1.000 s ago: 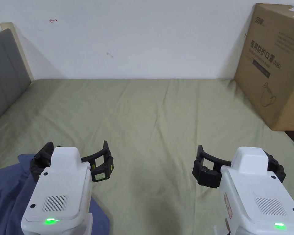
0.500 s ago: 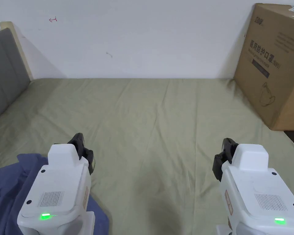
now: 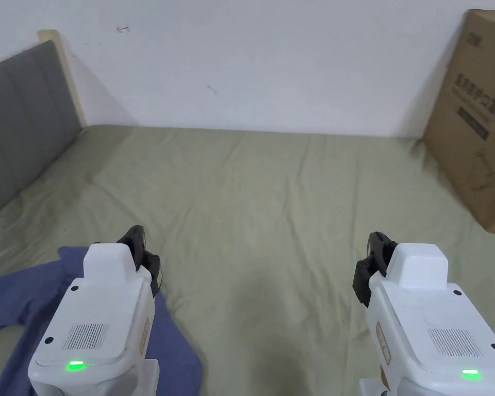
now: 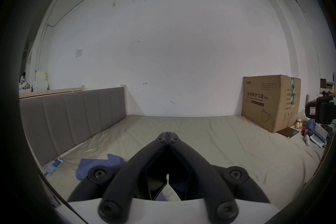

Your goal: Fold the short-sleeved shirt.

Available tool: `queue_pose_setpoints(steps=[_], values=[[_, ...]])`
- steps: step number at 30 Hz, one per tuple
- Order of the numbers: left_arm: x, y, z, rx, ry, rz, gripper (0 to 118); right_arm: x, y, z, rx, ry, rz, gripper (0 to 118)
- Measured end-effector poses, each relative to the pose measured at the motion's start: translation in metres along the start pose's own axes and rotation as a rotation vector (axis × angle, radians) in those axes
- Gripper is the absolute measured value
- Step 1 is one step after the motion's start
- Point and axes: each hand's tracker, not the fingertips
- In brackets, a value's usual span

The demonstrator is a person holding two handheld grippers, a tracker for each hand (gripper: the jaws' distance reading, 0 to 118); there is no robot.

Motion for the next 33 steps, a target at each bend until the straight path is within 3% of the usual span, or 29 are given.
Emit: queue_pose_setpoints(steps=[9,19,26,33], values=[[-0.102,0.001,0.037,-0.016,0.240,0.001,0,-0.092,0.007,-0.029,0.029,0.230,0.019,0],[-0.184,-0.001,0.083,-0.082,0.408,0.005,0,-0.176,0.000,-0.036,0.021,0.379,-0.008,0],[-0.195,-0.005,0.071,-0.170,0.394,0.015,0,-0.188,-0.001,-0.037,0.011,0.412,-0.012,0],[-0.194,-0.022,0.005,-0.401,0.238,0.106,0,-0.173,0.001,-0.046,0.006,0.380,0.010,0]])
